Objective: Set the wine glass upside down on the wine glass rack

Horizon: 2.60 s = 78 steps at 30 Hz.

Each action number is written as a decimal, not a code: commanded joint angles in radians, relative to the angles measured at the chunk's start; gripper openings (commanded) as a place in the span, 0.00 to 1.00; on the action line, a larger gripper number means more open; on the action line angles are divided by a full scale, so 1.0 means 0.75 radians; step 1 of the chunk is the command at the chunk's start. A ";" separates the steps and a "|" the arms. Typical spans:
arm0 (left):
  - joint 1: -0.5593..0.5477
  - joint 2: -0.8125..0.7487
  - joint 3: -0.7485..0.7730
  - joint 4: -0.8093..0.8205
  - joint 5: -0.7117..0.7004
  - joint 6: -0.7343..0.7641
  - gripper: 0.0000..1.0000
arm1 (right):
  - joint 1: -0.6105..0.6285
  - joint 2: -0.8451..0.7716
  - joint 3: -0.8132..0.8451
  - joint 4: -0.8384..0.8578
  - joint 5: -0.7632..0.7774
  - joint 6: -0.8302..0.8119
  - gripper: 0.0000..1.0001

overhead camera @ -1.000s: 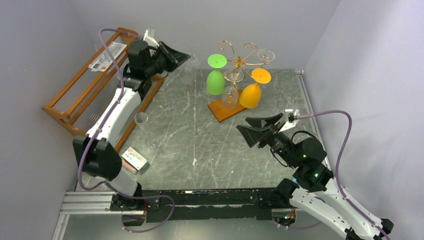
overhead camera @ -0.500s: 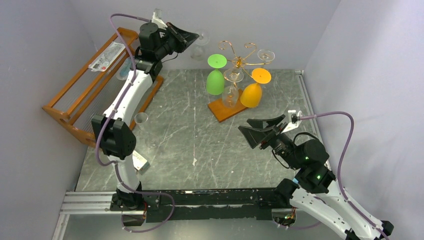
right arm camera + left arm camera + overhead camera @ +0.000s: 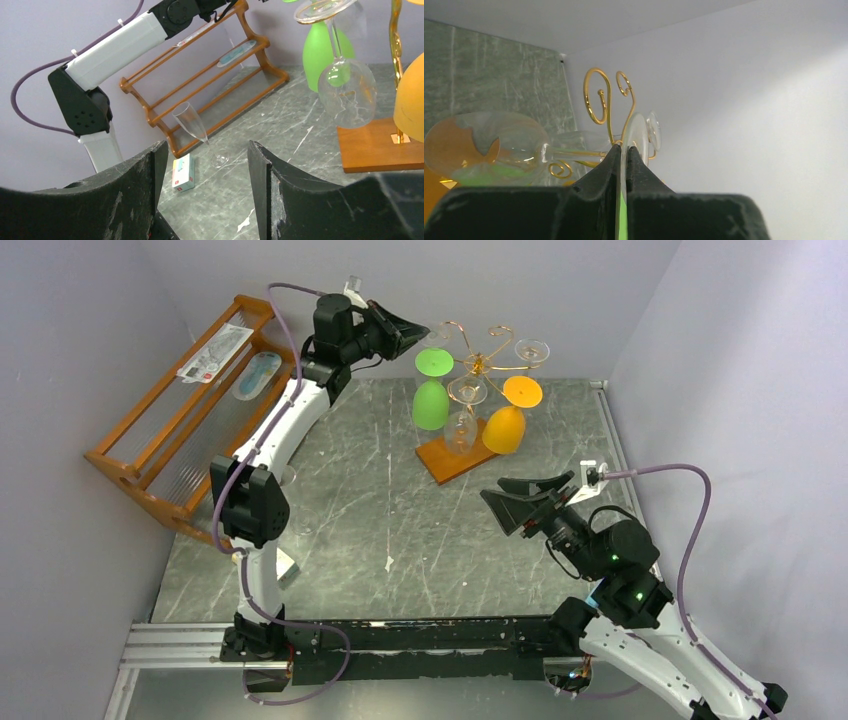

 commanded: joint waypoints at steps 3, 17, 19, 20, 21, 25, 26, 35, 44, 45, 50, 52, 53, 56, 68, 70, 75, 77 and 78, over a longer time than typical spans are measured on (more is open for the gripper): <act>-0.012 -0.050 -0.019 0.139 0.084 -0.111 0.05 | 0.004 -0.028 0.011 -0.022 0.058 0.023 0.63; -0.033 0.016 0.065 0.199 0.135 -0.155 0.05 | 0.004 -0.013 0.004 -0.028 0.064 0.042 0.63; -0.034 0.040 0.098 0.204 0.148 -0.162 0.05 | 0.004 -0.012 0.005 -0.024 0.062 0.040 0.63; -0.036 0.054 0.117 0.205 0.159 -0.166 0.05 | 0.004 -0.010 0.005 -0.022 0.062 0.038 0.63; -0.036 0.065 0.133 0.205 0.162 -0.166 0.05 | 0.003 -0.006 0.005 -0.020 0.062 0.038 0.63; -0.036 0.096 0.196 0.193 0.162 -0.153 0.05 | 0.003 0.012 0.005 -0.007 0.060 0.035 0.62; -0.036 0.103 0.206 0.191 0.163 -0.151 0.05 | 0.004 0.016 0.009 -0.005 0.056 0.039 0.62; -0.048 0.165 0.249 0.246 0.172 -0.192 0.05 | 0.004 0.065 0.014 0.036 0.034 0.052 0.61; -0.053 0.240 0.272 0.412 0.174 -0.290 0.05 | 0.004 0.048 -0.007 0.027 0.051 0.064 0.61; -0.054 0.242 0.270 0.422 0.168 -0.288 0.05 | 0.004 0.045 -0.008 0.027 0.054 0.066 0.61; -0.057 0.231 0.271 0.398 0.106 -0.226 0.05 | 0.004 0.042 -0.004 0.037 0.048 0.069 0.60; -0.057 0.225 0.268 0.373 0.053 -0.188 0.05 | 0.003 0.044 0.003 0.038 0.041 0.067 0.60; -0.057 0.224 0.265 0.367 0.031 -0.175 0.05 | 0.004 0.046 0.005 0.038 0.039 0.066 0.60; -0.057 0.242 0.271 0.396 0.009 -0.177 0.05 | 0.004 0.050 0.008 0.038 0.039 0.064 0.60; -0.059 0.284 0.293 0.465 -0.044 -0.236 0.05 | 0.004 0.048 -0.008 0.038 0.046 0.079 0.59; -0.059 0.272 0.251 0.519 -0.065 -0.227 0.05 | 0.004 0.052 -0.009 0.038 0.043 0.080 0.59; -0.059 0.263 0.231 0.510 -0.113 -0.184 0.05 | 0.004 0.058 -0.008 0.038 0.038 0.083 0.59; -0.057 0.254 0.219 0.501 -0.123 -0.180 0.05 | 0.004 0.055 -0.008 0.038 0.043 0.082 0.59; -0.056 0.247 0.210 0.496 -0.134 -0.176 0.05 | 0.004 0.053 -0.008 0.038 0.047 0.081 0.59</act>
